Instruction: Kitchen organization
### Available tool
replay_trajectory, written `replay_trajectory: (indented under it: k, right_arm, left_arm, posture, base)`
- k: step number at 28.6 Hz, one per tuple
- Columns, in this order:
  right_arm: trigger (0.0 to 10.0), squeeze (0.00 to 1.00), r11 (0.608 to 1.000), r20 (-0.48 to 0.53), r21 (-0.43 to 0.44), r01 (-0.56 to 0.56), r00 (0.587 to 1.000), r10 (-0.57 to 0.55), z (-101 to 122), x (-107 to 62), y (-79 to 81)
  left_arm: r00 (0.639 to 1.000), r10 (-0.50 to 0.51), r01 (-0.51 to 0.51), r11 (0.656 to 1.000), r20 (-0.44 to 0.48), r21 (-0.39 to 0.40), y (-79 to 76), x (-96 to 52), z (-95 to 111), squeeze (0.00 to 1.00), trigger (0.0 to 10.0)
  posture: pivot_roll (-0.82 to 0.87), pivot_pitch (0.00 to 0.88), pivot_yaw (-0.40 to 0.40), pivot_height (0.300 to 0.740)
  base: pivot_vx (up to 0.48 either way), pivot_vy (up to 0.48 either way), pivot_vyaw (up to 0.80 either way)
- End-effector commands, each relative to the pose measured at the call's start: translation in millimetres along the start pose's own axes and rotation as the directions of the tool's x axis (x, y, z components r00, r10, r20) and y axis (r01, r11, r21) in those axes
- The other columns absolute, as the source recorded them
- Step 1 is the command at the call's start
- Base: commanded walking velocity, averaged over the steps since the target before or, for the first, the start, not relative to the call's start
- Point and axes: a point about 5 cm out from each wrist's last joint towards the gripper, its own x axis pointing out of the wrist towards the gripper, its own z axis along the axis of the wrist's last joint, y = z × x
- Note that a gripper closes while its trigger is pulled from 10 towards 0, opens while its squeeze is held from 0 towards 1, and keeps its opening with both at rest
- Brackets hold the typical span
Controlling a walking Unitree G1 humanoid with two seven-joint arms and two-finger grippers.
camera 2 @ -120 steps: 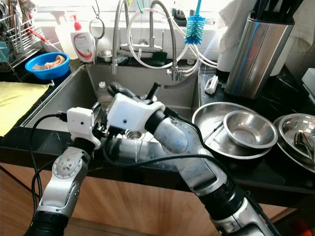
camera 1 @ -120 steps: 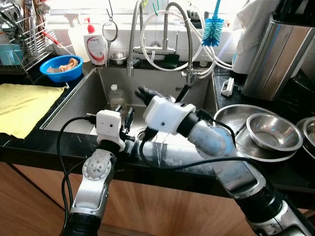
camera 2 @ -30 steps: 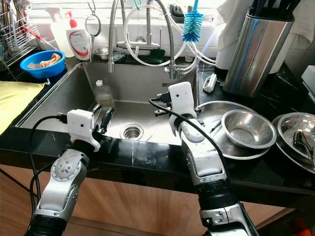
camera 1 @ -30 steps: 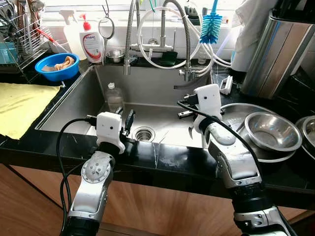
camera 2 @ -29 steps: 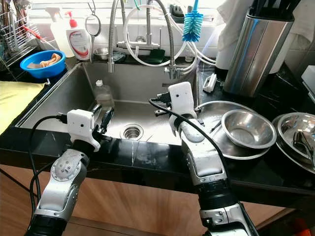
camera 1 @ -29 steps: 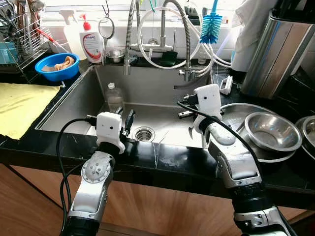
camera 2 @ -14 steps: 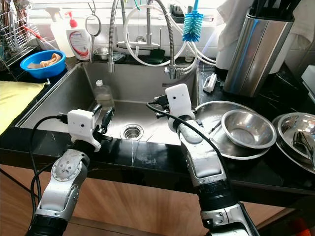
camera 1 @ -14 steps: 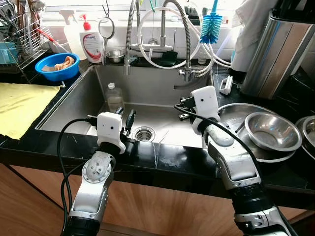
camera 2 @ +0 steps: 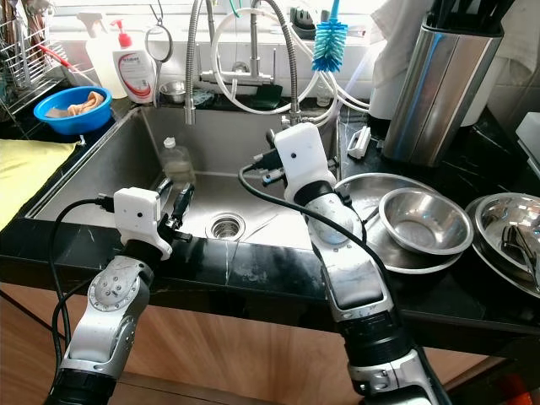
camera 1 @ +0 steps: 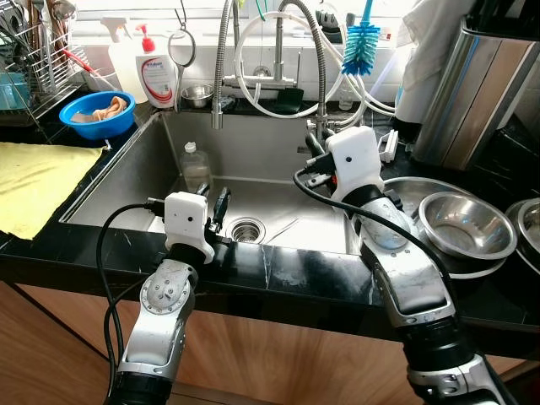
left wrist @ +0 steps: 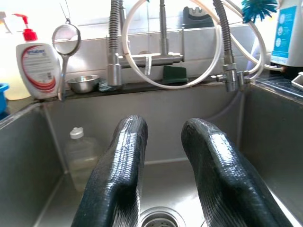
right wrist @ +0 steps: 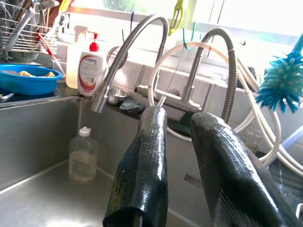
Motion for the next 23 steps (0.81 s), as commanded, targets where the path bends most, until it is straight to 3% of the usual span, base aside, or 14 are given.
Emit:
replay_trajectory:
  k: [1, 4, 10, 15, 23]
  right_arm:
    - [10.0, 0.0, 1.0, 0.02, 0.018, 0.001, 1.0, -0.001, 2.3, -1.1, 1.1]
    - [10.0, 0.0, 1.0, 0.028, 0.01, 0.003, 1.0, -0.003, 2.2, -2.0, 0.7]
    - [10.0, 0.0, 1.0, 0.041, 0.02, 0.005, 0.999, -0.005, 2.1, -3.1, 0.8]
    - [10.0, 0.0, 1.0, 0.043, 0.024, 0.006, 0.999, -0.007, 2.0, -3.2, 1.0]
    - [10.0, 0.0, 0.999, 0.031, 0.021, 0.03, 0.999, -0.031, -1.1, -5.4, -2.1]
  left_arm:
    - [1.0, 0.008, -0.008, 1.0, 0.011, -0.004, 3.0, 1.7, 3.6, 0.0, 10.0]
    - [1.0, 0.01, -0.01, 1.0, 0.01, 0.003, 3.7, 1.0, 3.1, 0.0, 10.0]
    - [1.0, 0.014, -0.014, 1.0, 0.004, 0.001, 3.5, 1.2, 2.2, 0.0, 10.0]
    - [1.0, 0.018, -0.018, 1.0, 0.001, 0.015, 4.7, 1.9, 1.4, 0.0, 10.0]
    - [1.0, 0.014, -0.014, 1.0, 0.007, 0.025, 4.1, 1.9, 2.3, 0.0, 10.0]
  posture:
    - [-0.07, 0.007, 0.025, 0.74]
    - [-0.07, 0.007, 0.026, 0.74]
    - [-0.07, 0.007, 0.026, 0.74]
    - [-0.07, 0.006, 0.027, 0.74]
    - [-0.07, 0.004, 0.024, 0.74]
  base:
    - [0.0, 0.465, 0.0]
    - [0.0, 0.447, 0.0]
    - [0.0, 0.0, 0.0]
    - [0.0, 0.48, 0.0]
    - [0.0, 0.0, 0.0]
